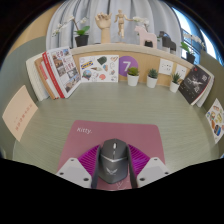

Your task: Arrange mouse

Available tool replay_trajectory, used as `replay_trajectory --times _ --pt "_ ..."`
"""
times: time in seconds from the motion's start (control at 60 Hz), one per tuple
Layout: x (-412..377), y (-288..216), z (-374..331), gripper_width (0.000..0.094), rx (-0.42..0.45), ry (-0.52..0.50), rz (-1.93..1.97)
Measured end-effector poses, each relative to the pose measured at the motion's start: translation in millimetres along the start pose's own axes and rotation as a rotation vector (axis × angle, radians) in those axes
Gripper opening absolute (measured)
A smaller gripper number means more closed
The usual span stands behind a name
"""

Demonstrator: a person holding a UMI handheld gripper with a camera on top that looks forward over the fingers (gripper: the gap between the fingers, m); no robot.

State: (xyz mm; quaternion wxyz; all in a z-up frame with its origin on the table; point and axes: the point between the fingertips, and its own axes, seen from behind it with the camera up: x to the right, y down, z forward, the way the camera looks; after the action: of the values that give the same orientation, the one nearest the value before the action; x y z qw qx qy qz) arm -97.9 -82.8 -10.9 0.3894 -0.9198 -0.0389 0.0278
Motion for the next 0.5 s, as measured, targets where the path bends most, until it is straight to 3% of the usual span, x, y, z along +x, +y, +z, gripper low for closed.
replay_trajectory --times 0.167,0.283,0.5 --pt "0 1 -6 0.0598 -0.061 0.014 0.017" --pt "-2 -22 -31 0.0867 -0.031 0.022 0.020" --pt "-20 -108 -116 0.0860 0.112 0.029 0.051"
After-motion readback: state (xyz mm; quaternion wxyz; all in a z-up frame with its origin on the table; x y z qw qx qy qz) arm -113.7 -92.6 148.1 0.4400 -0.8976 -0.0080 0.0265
